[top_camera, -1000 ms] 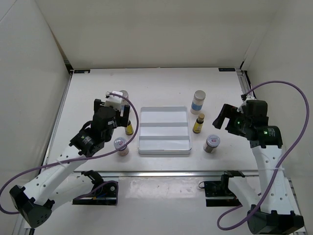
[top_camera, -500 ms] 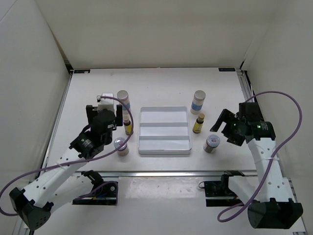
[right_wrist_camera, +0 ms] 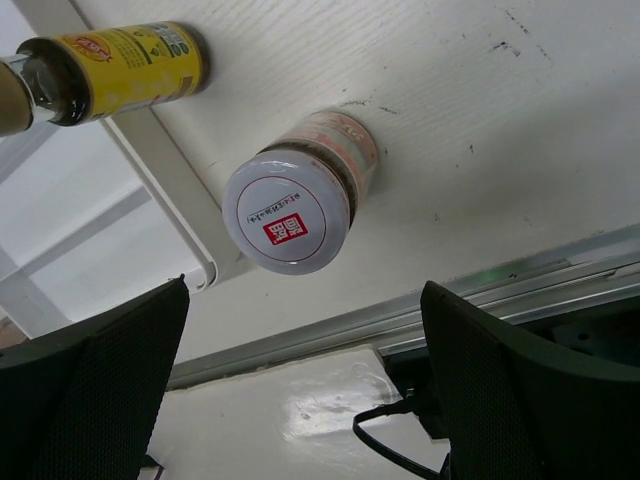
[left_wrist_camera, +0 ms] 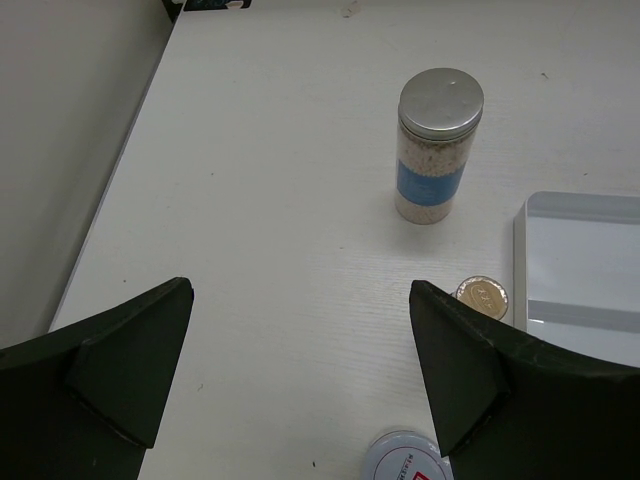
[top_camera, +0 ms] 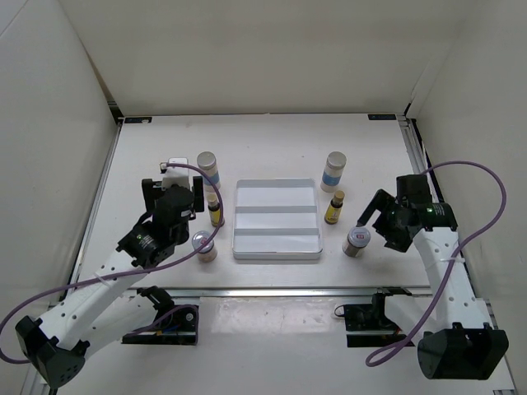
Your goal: Organize the condiment bottles
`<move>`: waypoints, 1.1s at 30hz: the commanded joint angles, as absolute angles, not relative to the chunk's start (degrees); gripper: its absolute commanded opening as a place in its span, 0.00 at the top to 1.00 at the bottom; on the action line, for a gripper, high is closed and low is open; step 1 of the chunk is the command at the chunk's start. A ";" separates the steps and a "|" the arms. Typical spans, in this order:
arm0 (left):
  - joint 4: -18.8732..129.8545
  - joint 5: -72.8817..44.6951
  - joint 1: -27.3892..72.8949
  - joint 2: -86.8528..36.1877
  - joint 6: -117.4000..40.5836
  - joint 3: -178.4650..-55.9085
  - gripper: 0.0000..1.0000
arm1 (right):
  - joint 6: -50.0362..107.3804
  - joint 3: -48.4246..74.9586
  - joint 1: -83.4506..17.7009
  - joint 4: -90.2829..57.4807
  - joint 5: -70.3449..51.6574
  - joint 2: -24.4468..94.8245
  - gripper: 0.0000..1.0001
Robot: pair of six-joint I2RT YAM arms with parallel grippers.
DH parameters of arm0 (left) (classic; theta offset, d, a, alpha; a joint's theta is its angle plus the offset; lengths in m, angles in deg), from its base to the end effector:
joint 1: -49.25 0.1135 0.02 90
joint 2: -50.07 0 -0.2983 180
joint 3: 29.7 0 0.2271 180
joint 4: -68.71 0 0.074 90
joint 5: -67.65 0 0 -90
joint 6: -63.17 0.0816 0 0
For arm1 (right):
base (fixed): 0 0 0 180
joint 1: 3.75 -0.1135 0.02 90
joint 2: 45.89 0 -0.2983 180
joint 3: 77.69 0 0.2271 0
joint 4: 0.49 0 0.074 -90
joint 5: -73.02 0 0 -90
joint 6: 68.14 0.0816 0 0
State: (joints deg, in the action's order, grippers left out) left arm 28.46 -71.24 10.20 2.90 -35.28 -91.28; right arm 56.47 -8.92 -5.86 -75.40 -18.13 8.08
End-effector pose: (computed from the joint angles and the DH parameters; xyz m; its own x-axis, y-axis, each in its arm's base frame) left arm 0.1568 -0.0480 0.3331 -0.3183 0.1338 -0.9385 -0.1609 0.9680 0.1926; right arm 0.1416 0.0036 0.2779 -0.7283 0.5414 -0.4200 0.4700 0.8407 0.2687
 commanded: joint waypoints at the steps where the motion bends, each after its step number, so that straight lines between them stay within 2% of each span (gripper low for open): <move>1: 28.43 -73.24 10.40 3.84 -35.79 -90.98 0.00 | 57.80 -9.72 -6.65 -74.17 -20.15 8.86 0.00; 18: 28.43 -74.30 10.40 3.84 -35.79 -90.98 0.00 | 60.61 -16.75 -9.90 -65.82 -19.44 18.00 0.00; 24: 28.43 -74.83 10.40 3.84 -35.79 -90.98 0.00 | 61.14 -16.75 -10.43 -64.06 -19.45 21.08 0.10; 27: 28.43 -74.83 10.40 3.84 -35.79 -90.98 0.00 | 61.14 -16.75 -10.43 -64.06 -20.06 21.61 0.21; 28: 28.43 -74.83 10.40 3.84 -35.79 -90.98 0.00 | 61.14 -16.75 -10.43 -64.06 -20.06 21.61 0.30; 32: 28.43 -75.35 10.40 3.84 -35.79 -90.98 0.00 | 60.53 -16.05 -10.43 -64.58 -20.58 19.33 0.48; 33: 28.43 -75.35 10.40 3.84 -35.79 -90.98 0.00 | 60.01 -15.09 -10.95 -65.54 -20.59 18.54 0.58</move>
